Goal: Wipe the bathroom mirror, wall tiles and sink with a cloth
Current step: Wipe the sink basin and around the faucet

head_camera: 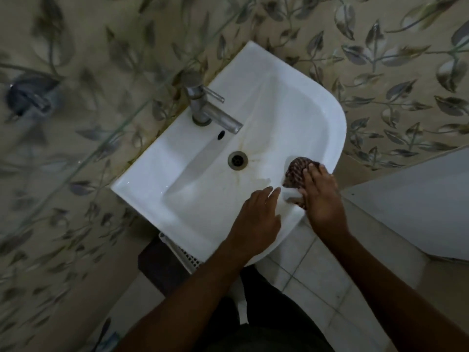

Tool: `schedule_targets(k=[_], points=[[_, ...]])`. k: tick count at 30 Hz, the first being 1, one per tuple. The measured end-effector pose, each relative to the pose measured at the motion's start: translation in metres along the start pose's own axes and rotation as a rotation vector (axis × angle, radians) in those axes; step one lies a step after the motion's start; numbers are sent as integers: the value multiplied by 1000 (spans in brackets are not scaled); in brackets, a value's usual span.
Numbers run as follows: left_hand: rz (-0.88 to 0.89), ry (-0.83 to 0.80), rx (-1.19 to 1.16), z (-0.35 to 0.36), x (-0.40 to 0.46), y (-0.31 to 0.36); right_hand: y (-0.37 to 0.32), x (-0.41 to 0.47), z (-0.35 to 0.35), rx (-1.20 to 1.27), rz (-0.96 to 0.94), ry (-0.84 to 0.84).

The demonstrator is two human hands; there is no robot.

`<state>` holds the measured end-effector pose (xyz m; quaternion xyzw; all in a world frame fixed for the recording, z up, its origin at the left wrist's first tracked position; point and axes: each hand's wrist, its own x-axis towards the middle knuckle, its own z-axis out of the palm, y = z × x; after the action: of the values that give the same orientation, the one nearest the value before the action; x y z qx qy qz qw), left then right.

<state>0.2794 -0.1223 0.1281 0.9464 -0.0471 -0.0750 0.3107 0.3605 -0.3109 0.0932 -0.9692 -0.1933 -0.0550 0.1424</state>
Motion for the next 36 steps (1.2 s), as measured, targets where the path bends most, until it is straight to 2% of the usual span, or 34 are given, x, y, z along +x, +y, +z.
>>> schedule_targets(k=[2, 6, 10, 14, 16, 18, 20, 22, 26, 29, 32, 36], points=[[-37, 13, -59, -1, -14, 0, -21, -32, 8, 27, -98, 33], [-78, 79, -63, -12, -52, -2, -16, -48, 9, 56, -222, -28], [-85, 191, -12, -16, -97, -11, -11, -26, 4, 78, -85, 9], [-254, 324, -47, -19, -131, -29, -56, -58, 7, 104, -42, 61], [-333, 372, -56, -24, -142, -38, -94, -85, 6, 110, -34, 6], [-373, 402, -60, -30, -151, -44, -132, -106, 1, 109, 2, -136], [-401, 424, -72, -36, -160, -50, -156, -118, -3, 55, -47, -243], [-411, 449, -64, -38, -170, -57, -161, -110, -9, 12, -157, -265], [-434, 459, -47, -37, -183, -66, -150, -71, -21, 66, -289, -427], [-478, 438, -66, -36, -188, -68, -156, -70, -14, 191, -382, -444], [-518, 433, -74, -38, -191, -69, -183, -74, -1, 314, -320, -490], [-560, 460, -93, -50, -187, -69, -230, -73, 28, 264, -245, -489]])
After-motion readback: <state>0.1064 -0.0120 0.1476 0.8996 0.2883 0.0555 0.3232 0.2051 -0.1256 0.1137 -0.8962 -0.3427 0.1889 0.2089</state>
